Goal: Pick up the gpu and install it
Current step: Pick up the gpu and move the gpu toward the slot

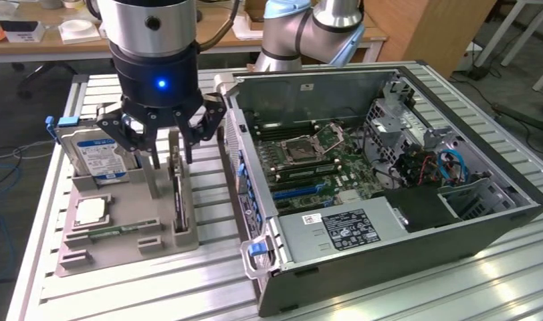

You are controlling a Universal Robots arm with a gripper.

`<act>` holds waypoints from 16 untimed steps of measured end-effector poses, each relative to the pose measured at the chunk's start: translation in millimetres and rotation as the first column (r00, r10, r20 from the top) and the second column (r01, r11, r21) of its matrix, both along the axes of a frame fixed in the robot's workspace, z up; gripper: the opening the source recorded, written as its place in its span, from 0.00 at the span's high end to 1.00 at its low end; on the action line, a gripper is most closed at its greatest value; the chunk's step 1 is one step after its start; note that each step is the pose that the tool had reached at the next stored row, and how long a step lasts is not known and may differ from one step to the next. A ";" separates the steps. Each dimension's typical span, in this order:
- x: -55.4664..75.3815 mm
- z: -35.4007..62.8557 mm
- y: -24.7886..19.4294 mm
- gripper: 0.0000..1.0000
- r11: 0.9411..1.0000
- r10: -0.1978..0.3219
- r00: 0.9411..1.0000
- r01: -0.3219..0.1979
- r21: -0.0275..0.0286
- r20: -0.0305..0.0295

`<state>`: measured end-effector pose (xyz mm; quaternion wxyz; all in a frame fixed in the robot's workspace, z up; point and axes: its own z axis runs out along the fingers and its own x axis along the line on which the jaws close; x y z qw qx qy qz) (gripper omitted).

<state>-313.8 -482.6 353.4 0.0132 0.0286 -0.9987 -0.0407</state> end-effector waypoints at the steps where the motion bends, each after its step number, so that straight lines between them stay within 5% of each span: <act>1: 0.0 -0.8 0.1 0.53 1.000 0.000 1.000 0.000 0.000 0.000; 16: -1.4 -13.3 0.5 0.53 1.000 0.000 1.000 0.000 0.002 0.000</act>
